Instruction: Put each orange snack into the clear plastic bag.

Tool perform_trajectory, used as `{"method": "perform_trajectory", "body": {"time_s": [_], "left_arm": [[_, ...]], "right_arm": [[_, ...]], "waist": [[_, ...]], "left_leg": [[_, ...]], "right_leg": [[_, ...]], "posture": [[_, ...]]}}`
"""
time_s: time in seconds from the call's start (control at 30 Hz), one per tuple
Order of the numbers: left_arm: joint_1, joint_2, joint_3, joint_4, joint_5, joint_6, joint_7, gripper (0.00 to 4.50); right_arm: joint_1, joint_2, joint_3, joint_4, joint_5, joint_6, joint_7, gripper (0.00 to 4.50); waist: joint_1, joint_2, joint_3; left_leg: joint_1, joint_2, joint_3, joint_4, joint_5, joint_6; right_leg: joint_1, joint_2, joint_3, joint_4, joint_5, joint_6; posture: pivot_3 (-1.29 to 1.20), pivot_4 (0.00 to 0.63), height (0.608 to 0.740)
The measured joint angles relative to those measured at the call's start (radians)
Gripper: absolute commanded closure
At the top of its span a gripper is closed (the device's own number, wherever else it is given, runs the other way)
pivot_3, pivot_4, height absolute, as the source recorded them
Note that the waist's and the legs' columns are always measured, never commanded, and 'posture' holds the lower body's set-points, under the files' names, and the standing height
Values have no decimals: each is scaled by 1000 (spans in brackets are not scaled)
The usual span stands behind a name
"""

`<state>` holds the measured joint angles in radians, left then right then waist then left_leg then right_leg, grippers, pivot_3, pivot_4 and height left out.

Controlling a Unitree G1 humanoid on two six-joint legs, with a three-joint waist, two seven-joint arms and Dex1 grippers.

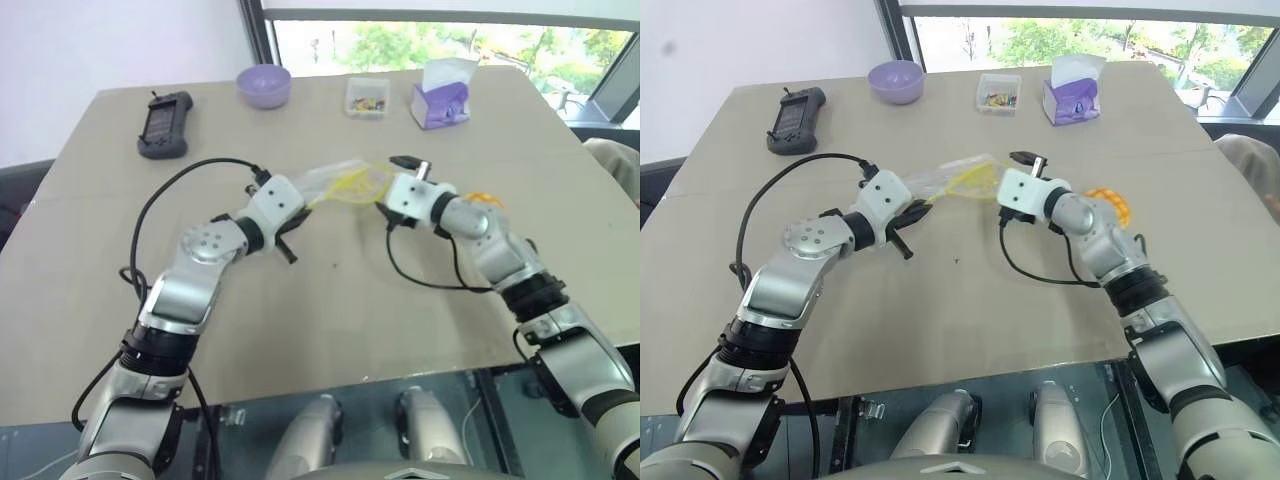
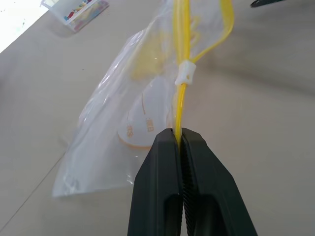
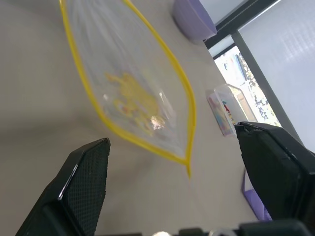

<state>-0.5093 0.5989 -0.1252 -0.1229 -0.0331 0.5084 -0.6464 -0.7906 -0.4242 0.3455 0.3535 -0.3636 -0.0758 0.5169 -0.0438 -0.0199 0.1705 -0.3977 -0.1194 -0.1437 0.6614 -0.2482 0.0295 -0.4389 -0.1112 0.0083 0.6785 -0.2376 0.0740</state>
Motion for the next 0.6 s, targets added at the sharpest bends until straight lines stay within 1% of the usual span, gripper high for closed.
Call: {"method": "perform_trajectory", "body": {"time_s": [0.07,0.13,0.17,0.27,0.37,0.4,0.47,0.6], "left_arm": [[-6,-1,1,2,0,1,1,4500],[-12,-2,5,14,0,2,4,4500],[-16,-2,6,20,-1,4,6,4500],[-17,1,13,27,-1,4,9,4500],[-19,4,21,31,-2,3,9,4500],[-19,4,21,31,-2,3,9,4500],[-23,6,21,44,-2,-3,3,4500],[-43,6,21,65,-2,-17,-7,4500]], "right_arm": [[35,12,-19,-45,40,35,17,56],[92,37,-72,-120,111,116,35,56],[127,46,-110,-170,154,188,41,56],[189,34,-196,-252,213,303,40,56],[273,28,-287,-342,256,416,7,56],[281,28,-294,-348,259,426,4,56],[335,24,-353,-376,285,500,-24,56],[342,34,-429,-378,324,596,-77,56]], "waist": [[1,0,0],[3,0,0],[4,0,0],[9,0,0],[11,0,0],[11,0,0],[9,0,0],[7,0,0]], "left_leg": [[0,0,0,0,0,0],[0,0,0,0,0,0],[-1,0,0,0,0,0],[-1,0,0,1,0,0],[-1,0,0,1,0,0],[-1,0,0,1,0,0],[-1,0,0,1,0,0],[0,1,1,2,0,0]], "right_leg": [[0,0,0,0,0,0],[0,0,0,0,0,0],[0,0,0,0,0,0],[0,0,0,0,0,0],[0,0,0,0,0,0],[0,0,0,0,0,0],[0,0,1,0,1,0],[0,1,1,0,1,0]], "posture": [[0,150,740],[0,150,740],[0,150,740],[0,150,740],[0,150,740],[0,150,740],[0,150,740],[0,150,740]]}}
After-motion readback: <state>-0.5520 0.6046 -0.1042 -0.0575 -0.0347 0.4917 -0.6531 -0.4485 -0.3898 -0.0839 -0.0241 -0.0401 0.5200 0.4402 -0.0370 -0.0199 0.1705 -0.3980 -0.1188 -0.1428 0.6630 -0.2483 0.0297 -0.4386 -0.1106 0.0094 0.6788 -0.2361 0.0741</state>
